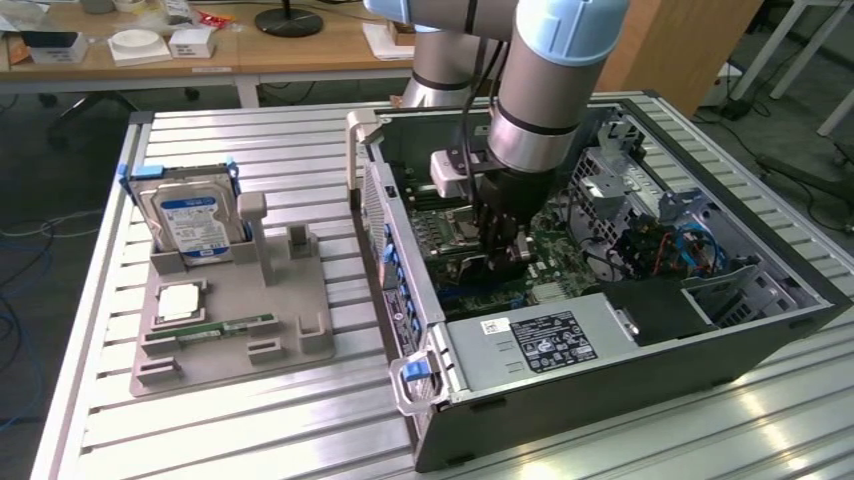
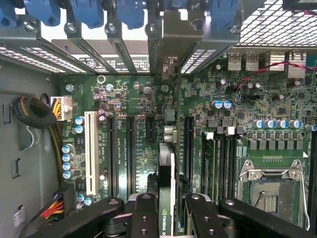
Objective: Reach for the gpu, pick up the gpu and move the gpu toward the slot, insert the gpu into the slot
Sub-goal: 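Insert the gpu into the slot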
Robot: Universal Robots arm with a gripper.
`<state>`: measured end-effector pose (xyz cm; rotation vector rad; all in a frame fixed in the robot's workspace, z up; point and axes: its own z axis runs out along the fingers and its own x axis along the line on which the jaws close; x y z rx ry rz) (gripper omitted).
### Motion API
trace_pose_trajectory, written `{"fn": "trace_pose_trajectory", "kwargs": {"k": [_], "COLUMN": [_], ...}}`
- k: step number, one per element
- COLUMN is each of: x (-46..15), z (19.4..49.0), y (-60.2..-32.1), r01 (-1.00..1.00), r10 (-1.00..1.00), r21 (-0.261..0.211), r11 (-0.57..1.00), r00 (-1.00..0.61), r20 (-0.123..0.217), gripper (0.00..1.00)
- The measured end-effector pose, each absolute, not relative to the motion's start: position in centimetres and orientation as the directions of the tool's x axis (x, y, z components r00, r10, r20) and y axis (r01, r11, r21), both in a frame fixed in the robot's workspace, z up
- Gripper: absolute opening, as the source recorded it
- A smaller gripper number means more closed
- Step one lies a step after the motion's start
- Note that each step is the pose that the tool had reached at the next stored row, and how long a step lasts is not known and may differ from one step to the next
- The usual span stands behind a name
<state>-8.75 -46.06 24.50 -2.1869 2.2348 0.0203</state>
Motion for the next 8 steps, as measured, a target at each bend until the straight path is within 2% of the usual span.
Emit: {"fn": "trace_pose_trajectory", "kwargs": {"k": [8], "x": [-8.74], "z": [24.49], "y": [-46.06], "r01": [-1.0], "r10": [-1.0], "r21": [-0.001], "r11": [0.022], "r00": [-0.022], "r20": [-0.02], "gripper": [0.26]}}
